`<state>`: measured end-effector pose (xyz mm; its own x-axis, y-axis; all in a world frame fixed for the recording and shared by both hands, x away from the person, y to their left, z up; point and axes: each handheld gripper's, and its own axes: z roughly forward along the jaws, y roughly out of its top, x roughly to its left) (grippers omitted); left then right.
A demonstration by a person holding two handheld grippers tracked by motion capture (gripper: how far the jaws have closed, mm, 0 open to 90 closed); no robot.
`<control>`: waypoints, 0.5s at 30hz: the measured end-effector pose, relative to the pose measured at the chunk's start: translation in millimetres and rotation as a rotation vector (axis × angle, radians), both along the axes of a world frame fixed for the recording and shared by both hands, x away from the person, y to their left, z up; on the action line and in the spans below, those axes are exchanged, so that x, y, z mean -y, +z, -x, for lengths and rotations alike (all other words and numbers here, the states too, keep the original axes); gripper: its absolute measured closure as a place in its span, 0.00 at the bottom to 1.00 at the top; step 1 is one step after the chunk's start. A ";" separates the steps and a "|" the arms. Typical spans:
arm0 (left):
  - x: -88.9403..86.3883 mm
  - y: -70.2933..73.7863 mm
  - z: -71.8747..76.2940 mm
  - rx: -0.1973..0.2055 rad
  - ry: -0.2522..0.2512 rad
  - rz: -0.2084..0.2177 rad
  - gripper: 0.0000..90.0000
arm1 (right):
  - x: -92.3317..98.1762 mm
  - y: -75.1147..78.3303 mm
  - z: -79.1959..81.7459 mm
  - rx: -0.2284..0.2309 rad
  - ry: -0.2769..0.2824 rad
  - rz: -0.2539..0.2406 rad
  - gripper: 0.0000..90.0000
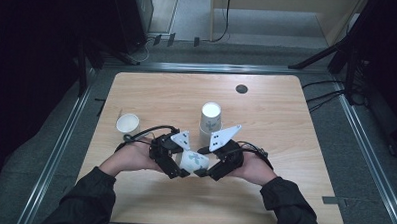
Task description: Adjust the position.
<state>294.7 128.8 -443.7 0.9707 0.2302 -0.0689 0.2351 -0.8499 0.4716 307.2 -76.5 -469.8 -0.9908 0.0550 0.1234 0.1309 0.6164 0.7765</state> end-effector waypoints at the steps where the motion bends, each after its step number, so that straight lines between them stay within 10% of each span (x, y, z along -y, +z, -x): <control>1: 0.5 0.1 0.2 -0.002 0.000 0.000 0.26 | -0.7 -0.2 0.7 0.000 0.002 0.009 0.33; 15: -1.3 -1.7 -0.4 0.009 -0.013 0.015 0.24 | -2.8 -0.4 3.3 0.045 0.029 0.036 0.39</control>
<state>295.1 130.0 -445.4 0.9742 0.2165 -0.0631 0.2195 -0.8459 0.4861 303.9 -73.7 -470.2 -0.9966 0.0301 0.0769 0.0781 0.6468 0.7586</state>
